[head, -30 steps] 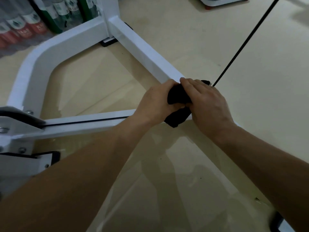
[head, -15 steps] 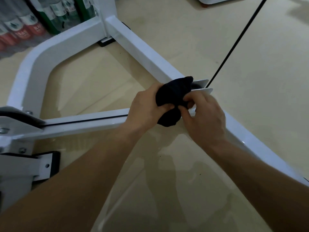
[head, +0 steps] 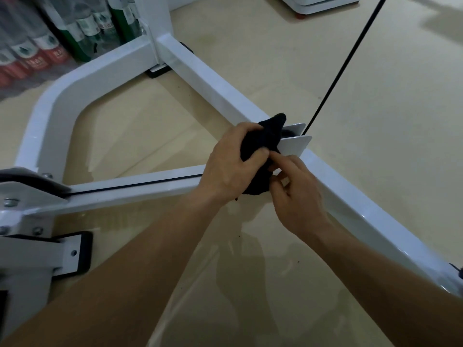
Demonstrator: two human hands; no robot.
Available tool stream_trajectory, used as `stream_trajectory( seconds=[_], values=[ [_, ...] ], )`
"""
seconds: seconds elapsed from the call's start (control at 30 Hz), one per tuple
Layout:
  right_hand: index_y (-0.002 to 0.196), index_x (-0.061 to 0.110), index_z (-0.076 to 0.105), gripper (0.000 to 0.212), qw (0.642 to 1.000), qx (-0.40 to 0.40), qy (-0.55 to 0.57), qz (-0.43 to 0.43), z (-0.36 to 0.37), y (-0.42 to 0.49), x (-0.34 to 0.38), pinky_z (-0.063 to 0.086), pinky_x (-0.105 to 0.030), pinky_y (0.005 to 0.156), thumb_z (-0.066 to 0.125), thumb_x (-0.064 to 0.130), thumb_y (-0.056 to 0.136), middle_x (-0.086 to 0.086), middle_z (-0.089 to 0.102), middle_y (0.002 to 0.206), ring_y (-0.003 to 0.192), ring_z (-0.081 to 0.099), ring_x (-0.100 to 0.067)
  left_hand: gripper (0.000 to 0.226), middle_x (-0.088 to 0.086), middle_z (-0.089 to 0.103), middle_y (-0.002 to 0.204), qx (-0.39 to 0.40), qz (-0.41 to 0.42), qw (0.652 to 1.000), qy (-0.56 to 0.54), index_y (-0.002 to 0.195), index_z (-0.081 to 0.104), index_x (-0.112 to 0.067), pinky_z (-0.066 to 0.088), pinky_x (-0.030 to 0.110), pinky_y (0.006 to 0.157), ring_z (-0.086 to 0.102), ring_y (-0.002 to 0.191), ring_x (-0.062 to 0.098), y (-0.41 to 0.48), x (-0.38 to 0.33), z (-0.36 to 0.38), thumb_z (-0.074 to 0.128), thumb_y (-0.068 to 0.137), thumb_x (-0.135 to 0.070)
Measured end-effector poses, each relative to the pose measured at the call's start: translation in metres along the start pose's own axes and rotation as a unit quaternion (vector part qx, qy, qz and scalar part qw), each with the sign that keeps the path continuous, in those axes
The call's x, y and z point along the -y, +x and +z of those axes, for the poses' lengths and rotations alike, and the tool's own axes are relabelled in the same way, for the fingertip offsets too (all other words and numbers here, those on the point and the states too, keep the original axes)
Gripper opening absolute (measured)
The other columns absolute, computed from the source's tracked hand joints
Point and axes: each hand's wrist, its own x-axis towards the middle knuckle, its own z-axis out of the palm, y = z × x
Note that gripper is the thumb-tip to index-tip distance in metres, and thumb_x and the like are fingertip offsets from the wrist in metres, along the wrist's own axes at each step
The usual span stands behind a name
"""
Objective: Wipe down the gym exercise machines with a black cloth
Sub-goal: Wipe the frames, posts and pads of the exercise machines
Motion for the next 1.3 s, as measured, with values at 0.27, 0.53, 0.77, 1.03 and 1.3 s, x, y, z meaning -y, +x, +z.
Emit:
stream_trajectory(
  seconds=[0.27,0.53,0.77,1.03,1.3],
  values=[
    [0.098,0.028,0.052,0.015,0.997,-0.01,0.005,0.08,0.006,-0.006,-0.006,0.049,-0.03,0.07,0.05,0.014,0.092,0.018,0.059,0.091,0.081,0.058,-0.004,0.035,-0.018,0.06,0.096,-0.057,-0.049,0.995,0.071,0.107,0.044,-0.035,0.053,0.031,0.083,0.061,0.092,0.009,-0.006,0.018,0.003,0.073,0.088,-0.032],
    [0.109,0.021,0.059,0.019,0.987,0.038,-0.036,0.151,0.016,-0.032,-0.027,0.046,-0.028,0.077,0.053,0.012,0.093,0.012,0.064,0.099,0.086,0.058,-0.009,0.051,-0.016,0.063,0.111,-0.123,-0.09,0.988,0.001,0.132,0.051,-0.025,0.044,0.02,0.091,0.057,0.1,0.004,-0.004,0.011,0.032,0.074,0.087,-0.031],
    [0.107,0.022,0.06,0.016,0.981,0.025,-0.041,0.186,0.014,-0.035,-0.038,0.041,-0.02,0.065,0.05,0.015,0.095,0.012,0.061,0.089,0.076,0.056,-0.004,0.057,0.0,0.068,0.112,-0.1,-0.166,0.98,0.044,0.138,0.045,-0.022,0.037,0.025,0.082,0.06,0.108,0.019,-0.006,0.027,0.056,0.072,0.088,-0.032],
    [0.107,0.026,0.06,0.017,0.976,0.025,-0.052,0.211,0.011,-0.042,-0.038,0.038,-0.022,0.06,0.05,0.019,0.095,0.016,0.058,0.081,0.073,0.056,-0.004,0.063,-0.006,0.069,0.118,-0.15,-0.121,0.981,-0.017,0.135,0.052,-0.03,0.05,0.033,0.098,0.063,0.112,0.018,0.002,0.004,0.034,0.079,0.078,-0.042],
    [0.113,0.028,0.056,0.016,0.972,0.118,-0.064,0.192,0.003,-0.033,-0.023,0.034,-0.011,0.054,0.047,0.024,0.1,0.014,0.063,0.097,0.068,0.056,0.0,0.039,0.006,0.069,0.104,-0.009,-0.113,0.957,0.268,0.132,0.048,-0.022,0.051,0.045,0.077,0.064,0.096,0.031,-0.012,0.048,0.01,0.057,0.096,-0.034]
  ],
)
